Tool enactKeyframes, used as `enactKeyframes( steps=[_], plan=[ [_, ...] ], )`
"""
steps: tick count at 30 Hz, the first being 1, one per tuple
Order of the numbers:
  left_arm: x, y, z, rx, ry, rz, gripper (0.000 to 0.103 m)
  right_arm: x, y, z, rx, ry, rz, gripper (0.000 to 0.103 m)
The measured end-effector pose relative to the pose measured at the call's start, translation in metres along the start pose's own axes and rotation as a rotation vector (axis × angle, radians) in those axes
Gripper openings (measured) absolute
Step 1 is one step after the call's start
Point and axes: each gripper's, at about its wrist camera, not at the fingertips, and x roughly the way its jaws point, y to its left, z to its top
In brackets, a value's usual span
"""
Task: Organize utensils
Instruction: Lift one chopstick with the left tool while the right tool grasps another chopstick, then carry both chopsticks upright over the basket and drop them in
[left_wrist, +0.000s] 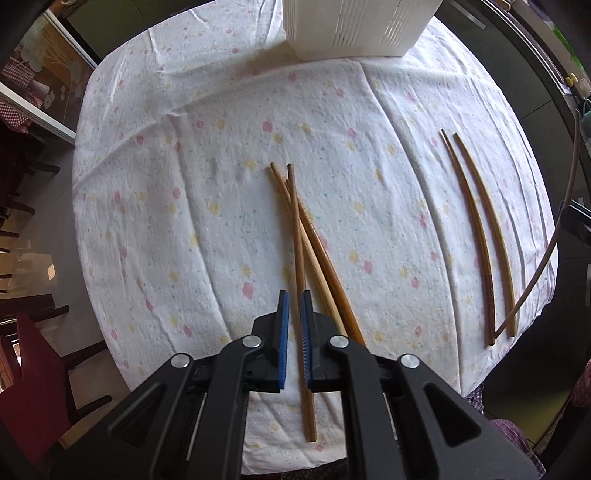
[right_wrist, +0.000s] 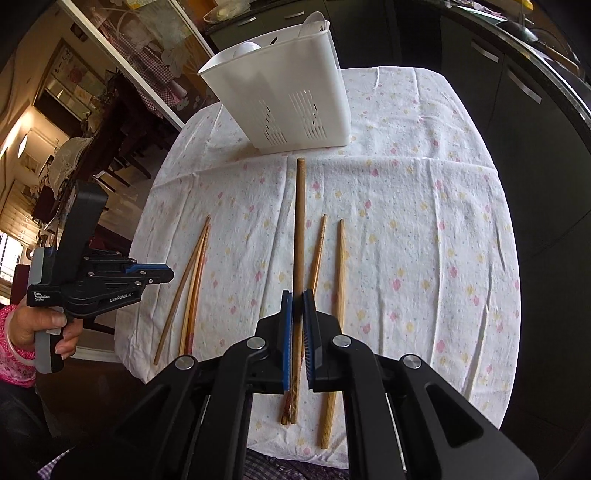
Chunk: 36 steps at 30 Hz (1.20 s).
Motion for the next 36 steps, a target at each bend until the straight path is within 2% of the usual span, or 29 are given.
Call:
enactKeyframes(
  steps=[4, 12, 16, 20, 25, 29, 33, 36],
  plan=[
    [0.008, -0.001, 0.006, -0.005, 0.026, -0.027, 0.006, 0.000, -0.002, 0.000, 0.002, 0.001, 0.006, 0.007],
    [0.022, -0.006, 0.008, -0.001, 0.061, -0.022, 0.007, -0.001, -0.004, 0.002, 0.009, 0.002, 0.010, 0.007],
    [0.028, -0.003, 0.010, -0.020, 0.064, -0.028, 0.006, -0.002, -0.005, 0.002, 0.013, 0.001, 0.010, 0.007],
    [0.020, 0.004, 0.010, -0.030, 0.033, -0.044, 0.006, -0.006, -0.007, 0.001, 0.022, -0.007, 0.026, 0.007],
    [-0.018, 0.009, 0.003, -0.017, -0.051, -0.082, 0.005, -0.018, -0.007, 0.002, 0.020, -0.034, 0.042, 0.007],
    [-0.064, 0.006, -0.003, 0.005, -0.159, -0.102, 0.006, -0.028, -0.004, 0.004, 0.013, -0.059, 0.049, 0.007],
    [-0.117, -0.008, 0.006, 0.032, -0.289, -0.119, 0.006, -0.038, -0.002, 0.006, 0.007, -0.082, 0.054, 0.007],
    [-0.162, -0.020, 0.020, 0.049, -0.418, -0.125, 0.006, -0.045, -0.002, 0.006, 0.005, -0.098, 0.056, 0.007]
  ],
)
